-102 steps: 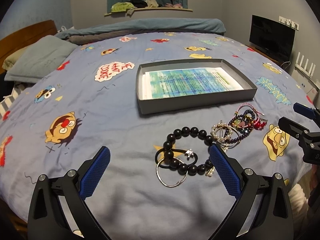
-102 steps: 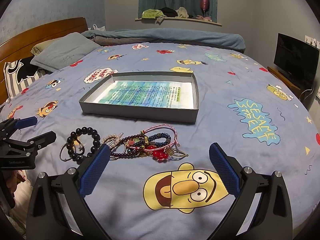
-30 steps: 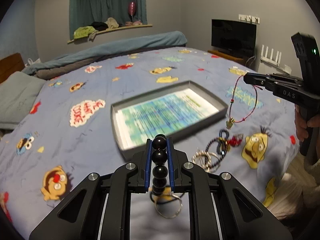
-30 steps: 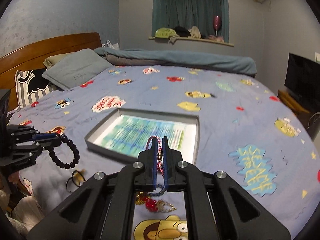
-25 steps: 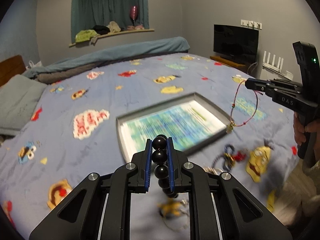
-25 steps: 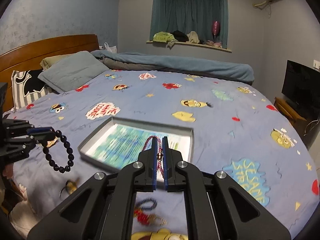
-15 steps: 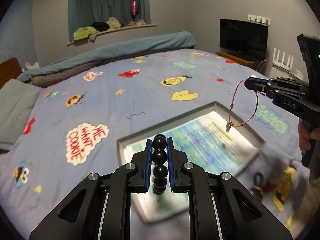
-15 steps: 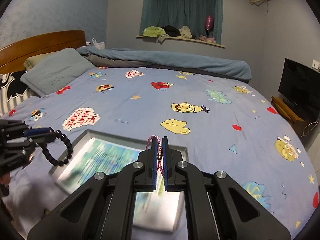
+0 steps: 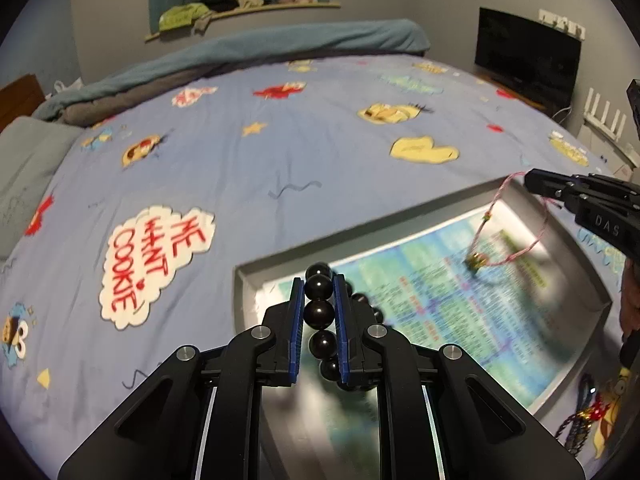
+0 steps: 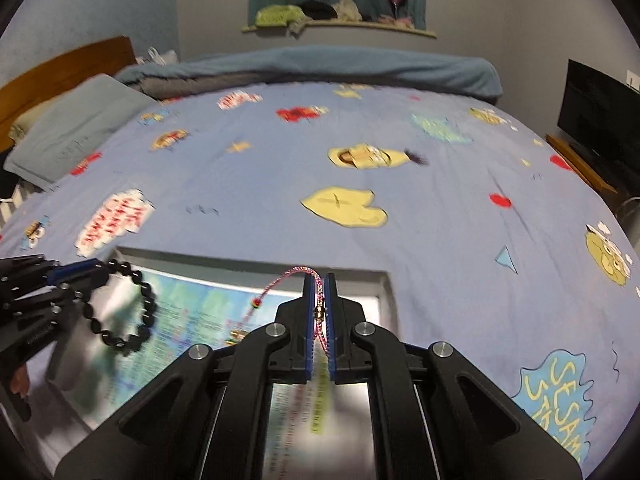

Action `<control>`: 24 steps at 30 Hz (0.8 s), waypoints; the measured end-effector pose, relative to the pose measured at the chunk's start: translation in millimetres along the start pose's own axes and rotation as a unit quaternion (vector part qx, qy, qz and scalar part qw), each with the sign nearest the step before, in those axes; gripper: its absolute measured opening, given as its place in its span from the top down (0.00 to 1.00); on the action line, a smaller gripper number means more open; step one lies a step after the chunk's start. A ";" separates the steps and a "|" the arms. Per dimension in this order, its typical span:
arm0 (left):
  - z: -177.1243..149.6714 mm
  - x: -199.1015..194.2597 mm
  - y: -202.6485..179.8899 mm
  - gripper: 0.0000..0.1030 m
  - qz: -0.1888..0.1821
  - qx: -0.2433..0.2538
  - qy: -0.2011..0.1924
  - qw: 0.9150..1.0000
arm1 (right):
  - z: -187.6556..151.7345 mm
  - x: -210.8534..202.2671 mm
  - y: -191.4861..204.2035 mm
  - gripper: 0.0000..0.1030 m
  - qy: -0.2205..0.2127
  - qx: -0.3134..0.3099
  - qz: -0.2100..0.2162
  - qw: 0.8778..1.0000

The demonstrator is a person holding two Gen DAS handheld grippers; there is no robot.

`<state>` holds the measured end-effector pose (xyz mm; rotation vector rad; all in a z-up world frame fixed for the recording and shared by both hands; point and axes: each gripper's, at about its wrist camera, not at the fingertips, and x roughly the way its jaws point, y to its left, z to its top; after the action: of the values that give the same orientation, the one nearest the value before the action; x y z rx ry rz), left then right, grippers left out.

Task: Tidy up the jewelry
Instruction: 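Carry both bracelets into the grey box and open both tools, then move both open tools back over the jewelry pile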

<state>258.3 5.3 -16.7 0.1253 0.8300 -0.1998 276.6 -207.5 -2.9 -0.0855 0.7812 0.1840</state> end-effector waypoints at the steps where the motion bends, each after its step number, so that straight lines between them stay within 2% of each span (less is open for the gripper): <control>1: -2.1 2.1 1.0 0.85 0.001 0.000 0.004 1.000 | -0.7 3.8 -1.2 0.95 0.008 0.001 -0.003 1.000; 4: -4.4 7.3 1.6 0.85 0.004 0.003 0.013 1.000 | -2.7 12.0 -3.5 0.95 0.026 0.005 -0.009 1.000; 10: -6.0 7.4 -3.7 0.67 0.002 0.010 0.011 1.000 | -6.8 18.5 -6.1 0.92 0.048 0.004 -0.010 0.999; 13: -6.1 4.0 -5.2 0.53 0.005 0.007 0.005 1.000 | -7.5 13.8 -9.4 0.75 0.043 0.009 -0.007 0.999; 14: -6.4 0.7 -5.2 0.49 0.004 0.005 0.001 1.000 | -7.9 11.6 -10.0 0.73 0.041 0.009 -0.006 0.999; 16: -6.7 -5.7 -5.4 0.31 0.007 0.005 -0.007 1.000 | -9.0 5.3 -11.7 0.66 0.037 0.012 -0.001 0.999; 18: -9.3 -18.0 -4.5 0.20 0.014 0.002 -0.024 1.000 | -10.6 -4.5 -13.1 0.46 0.028 0.016 0.005 0.999; 19: -10.7 -23.6 -4.1 0.17 0.015 0.000 -0.029 0.999 | -12.3 -12.1 -13.3 0.41 0.021 0.016 0.007 1.000; 21: -14.5 -36.4 -3.4 0.11 0.017 -0.010 -0.038 0.999 | -15.2 -24.9 -13.2 0.22 0.010 0.017 0.010 1.000; 24: -23.2 -55.3 -3.5 0.10 0.030 -0.023 -0.051 0.998 | -22.2 -47.5 -12.2 0.08 -0.010 0.015 0.017 1.000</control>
<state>204.4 13.3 8.6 0.0959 0.7284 -0.1299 230.6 -229.0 15.1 -0.0415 0.7664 0.2055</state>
